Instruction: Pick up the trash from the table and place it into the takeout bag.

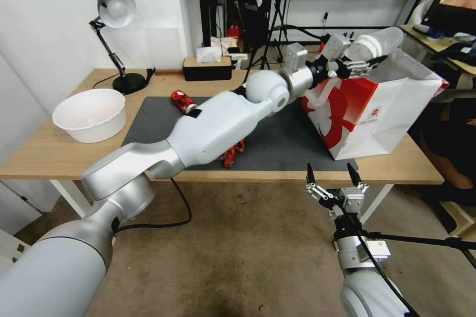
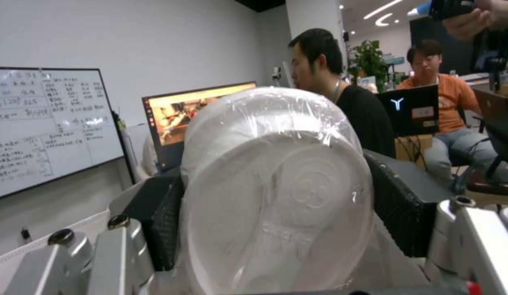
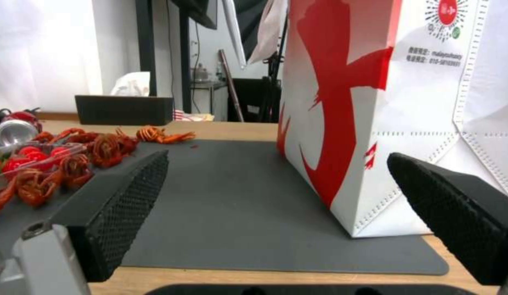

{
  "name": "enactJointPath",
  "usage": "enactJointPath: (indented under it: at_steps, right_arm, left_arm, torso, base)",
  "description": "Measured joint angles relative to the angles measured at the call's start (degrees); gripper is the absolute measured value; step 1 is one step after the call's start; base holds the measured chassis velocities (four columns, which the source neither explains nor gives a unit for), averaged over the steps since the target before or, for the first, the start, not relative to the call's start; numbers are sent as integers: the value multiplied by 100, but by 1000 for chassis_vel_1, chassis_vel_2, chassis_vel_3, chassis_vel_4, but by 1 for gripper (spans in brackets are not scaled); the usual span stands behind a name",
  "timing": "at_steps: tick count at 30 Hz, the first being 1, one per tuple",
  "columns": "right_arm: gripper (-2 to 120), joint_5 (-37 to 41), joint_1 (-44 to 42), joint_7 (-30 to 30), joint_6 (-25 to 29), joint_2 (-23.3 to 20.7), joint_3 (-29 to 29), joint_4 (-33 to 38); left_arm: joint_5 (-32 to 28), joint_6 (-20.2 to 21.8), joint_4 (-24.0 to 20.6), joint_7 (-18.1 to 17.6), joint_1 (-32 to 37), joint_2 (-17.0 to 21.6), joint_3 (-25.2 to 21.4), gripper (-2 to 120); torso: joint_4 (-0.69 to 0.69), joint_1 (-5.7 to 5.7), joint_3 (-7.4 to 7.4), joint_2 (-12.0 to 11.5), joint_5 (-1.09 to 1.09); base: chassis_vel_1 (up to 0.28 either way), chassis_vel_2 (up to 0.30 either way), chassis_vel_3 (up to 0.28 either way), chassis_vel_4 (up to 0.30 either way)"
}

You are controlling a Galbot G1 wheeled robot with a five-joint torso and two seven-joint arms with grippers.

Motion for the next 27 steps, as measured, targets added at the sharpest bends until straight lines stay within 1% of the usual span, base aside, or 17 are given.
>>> enactJointPath:
  at_steps: [1, 2, 3, 5, 6, 7, 9, 12, 14, 15, 18, 19, 22, 23, 26, 27]
  right_arm:
    - [100, 0, 0, 0, 2, 2, 0, 0]
    - [100, 0, -4, 0, 4, 2, 4, 0]
    - [100, 0, -4, 0, 4, 2, 4, 0]
    - [100, 2, -10, 1, 15, 2, 25, 0]
    - [100, 3, -14, 1, 18, 5, 26, 1]
    - [100, 3, -14, 1, 18, 5, 26, 1]
    - [100, 3, -20, 1, 22, 14, 26, 1]
    - [100, 3, -12, 1, 23, 25, 20, 0]
    - [100, 2, -15, 1, 23, 43, 2, -2]
    - [100, 2, -15, 1, 23, 43, 2, -2]
    - [100, 0, -20, 1, 24, 43, 4, -1]
    - [100, 0, -20, 1, 24, 43, 4, -1]
    - [100, 0, -26, 1, 25, 41, 5, 4]
    - [100, 0, -26, 1, 25, 41, 5, 4]
    - [100, -4, -21, 0, 26, 45, -2, 4]
    - [100, -4, -21, 0, 26, 45, -2, 4]
  left_arm:
    - [19, -23, 105, 10, 0, -80, 44, 71]
    - [33, -40, 194, 17, -1, -166, 79, 76]
    - [33, -40, 194, 17, -1, -166, 79, 76]
    - [80, -50, 346, 19, -21, -282, 113, 85]
    - [103, -53, 380, 19, -23, -310, 105, 89]
    - [103, -53, 380, 19, -23, -310, 105, 89]
    - [113, -53, 377, 17, -40, -283, 71, 97]
    - [110, -53, 340, 6, -40, -244, 2, 99]
    - [84, -47, 185, -73, -11, -174, -104, 100]
    - [84, -47, 185, -73, -11, -174, -104, 100]
    - [45, -22, -57, -173, 57, -31, -348, 100]
    - [45, -22, -57, -173, 57, -31, -348, 100]
    - [6, 51, -275, -242, 123, 195, -603, 100]
    - [6, 51, -275, -242, 123, 195, -603, 100]
    - [-31, 89, -540, -314, 238, 488, -841, 100]
    - [-31, 89, -540, -314, 238, 488, -841, 100]
  torso:
    - [0, 0, 0, 0, 0]
    - [0, 0, 0, 0, 0]
    - [0, 0, 0, 0, 0]
    - [0, 0, 0, 0, 0]
    - [0, 0, 0, 0, 0]
    - [0, 0, 0, 0, 0]
    - [0, 0, 0, 0, -1]
    - [1, 0, 0, 0, -1]
    - [0, 0, 0, 0, -1]
    - [0, 0, 0, 0, -1]
    - [-1, 0, 0, 0, -1]
    - [-1, 0, 0, 0, -1]
    - [1, 0, 0, 0, -2]
    - [1, 0, 0, 0, -2]
    - [0, 0, 0, 0, -2]
    - [0, 0, 0, 0, -2]
  base:
    - [0, 0, 0, 0]
    - [0, 0, 0, 0]
    - [0, 0, 0, 0]
    - [0, 0, 0, 0]
    - [0, 0, 0, 0]
    - [0, 0, 0, 0]
    - [0, 0, 0, 0]
    - [0, 0, 0, 0]
    - [0, 0, 0, 0]
    - [0, 0, 0, 0]
    - [0, 0, 0, 0]
    - [0, 0, 0, 0]
    - [0, 0, 0, 0]
    - [0, 0, 0, 0]
    - [0, 0, 0, 0]
    - [0, 0, 0, 0]
